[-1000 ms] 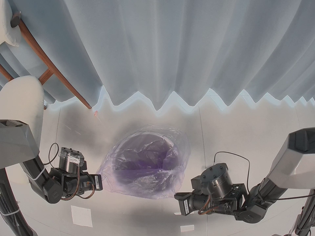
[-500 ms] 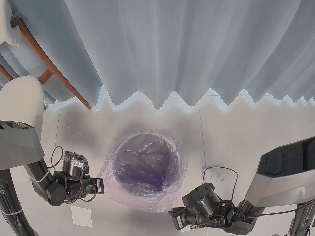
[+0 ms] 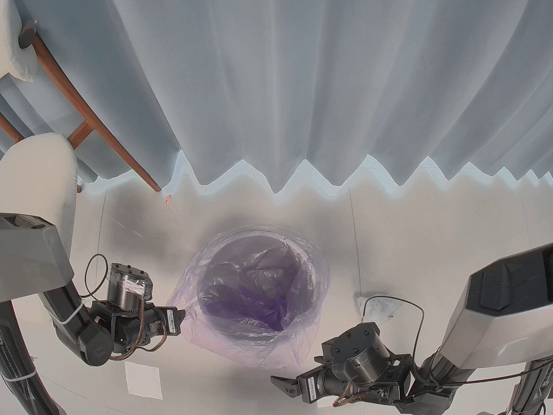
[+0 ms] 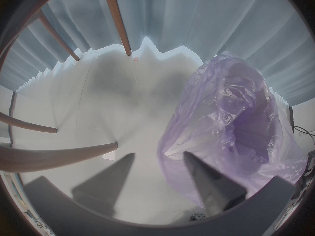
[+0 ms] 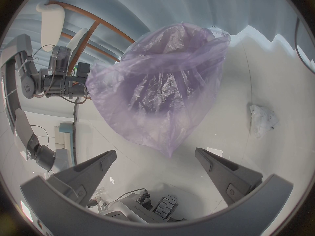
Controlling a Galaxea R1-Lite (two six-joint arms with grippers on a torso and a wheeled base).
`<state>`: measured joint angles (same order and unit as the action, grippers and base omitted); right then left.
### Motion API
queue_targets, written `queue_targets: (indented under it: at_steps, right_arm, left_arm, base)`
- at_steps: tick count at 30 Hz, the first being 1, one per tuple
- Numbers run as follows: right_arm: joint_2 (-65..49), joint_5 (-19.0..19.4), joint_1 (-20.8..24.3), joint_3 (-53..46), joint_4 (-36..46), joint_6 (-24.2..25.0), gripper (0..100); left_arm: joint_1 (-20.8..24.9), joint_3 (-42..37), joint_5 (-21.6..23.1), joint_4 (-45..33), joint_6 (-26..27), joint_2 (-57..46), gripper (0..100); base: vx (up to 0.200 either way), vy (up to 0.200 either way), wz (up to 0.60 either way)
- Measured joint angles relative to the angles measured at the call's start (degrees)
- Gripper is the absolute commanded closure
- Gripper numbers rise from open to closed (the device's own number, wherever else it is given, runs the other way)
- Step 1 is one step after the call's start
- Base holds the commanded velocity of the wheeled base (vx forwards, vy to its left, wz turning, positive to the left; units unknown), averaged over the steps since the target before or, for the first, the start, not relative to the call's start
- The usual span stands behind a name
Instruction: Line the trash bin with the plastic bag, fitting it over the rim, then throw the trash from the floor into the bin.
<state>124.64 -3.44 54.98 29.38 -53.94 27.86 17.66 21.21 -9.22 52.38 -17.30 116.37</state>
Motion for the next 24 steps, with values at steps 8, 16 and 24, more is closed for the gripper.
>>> queue_targets:
  at_steps: [8, 16, 24]
  right_arm:
    - [-3.61, 0.24, -0.21, -0.33, 1.12, 0.13, 0]
    - [-7.16, 0.22, -0.60, -0.02, 1.65, 0.26, 0]
    - [-13.51, 0.21, -1.62, 0.44, 2.68, 0.26, 0]
  left_arm:
    - [-1.90, -4.79, 0.30, 15.10, -0.55, -1.82, 0]
    - [-2.67, -15.46, 1.56, 32.85, -0.44, -2.80, 0]
    - [-1.07, -19.94, 4.40, 35.52, 0.09, -7.25, 0]
  base:
    - [0.000, 0.000, 0.00]
    - [-0.175, 0.000, 0.00]
    - [-0.200, 0.000, 0.00]
